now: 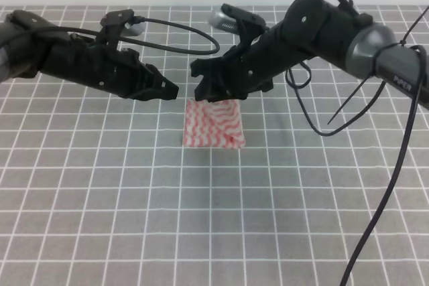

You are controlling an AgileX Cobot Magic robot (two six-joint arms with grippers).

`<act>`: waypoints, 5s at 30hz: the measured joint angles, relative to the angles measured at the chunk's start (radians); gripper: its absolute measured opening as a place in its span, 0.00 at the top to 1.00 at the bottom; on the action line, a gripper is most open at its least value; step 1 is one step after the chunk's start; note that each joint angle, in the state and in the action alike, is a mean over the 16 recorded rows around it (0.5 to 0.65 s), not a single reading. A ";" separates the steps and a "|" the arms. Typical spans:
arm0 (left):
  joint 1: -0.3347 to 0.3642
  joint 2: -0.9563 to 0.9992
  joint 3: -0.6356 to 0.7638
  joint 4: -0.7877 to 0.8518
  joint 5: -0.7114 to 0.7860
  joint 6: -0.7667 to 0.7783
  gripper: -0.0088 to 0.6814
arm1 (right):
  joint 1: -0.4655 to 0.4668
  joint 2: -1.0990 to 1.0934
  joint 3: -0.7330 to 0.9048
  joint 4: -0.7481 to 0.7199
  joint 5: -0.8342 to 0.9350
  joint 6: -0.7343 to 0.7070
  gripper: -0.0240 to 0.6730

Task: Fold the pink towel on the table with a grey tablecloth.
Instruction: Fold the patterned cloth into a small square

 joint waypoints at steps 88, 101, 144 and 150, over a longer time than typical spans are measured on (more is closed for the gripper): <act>-0.017 -0.001 0.000 -0.035 0.044 -0.001 0.99 | -0.032 0.091 -0.134 -0.104 0.176 0.049 0.83; -0.148 0.028 0.000 0.040 0.075 -0.051 0.99 | -0.068 0.085 -0.159 -0.184 0.309 0.053 0.92; -0.162 0.074 0.000 0.169 -0.059 -0.128 0.99 | -0.057 0.103 -0.160 -0.129 0.399 0.039 0.99; -0.162 0.083 0.000 0.188 -0.073 -0.130 0.99 | -0.051 0.124 -0.160 -0.128 0.394 0.039 0.99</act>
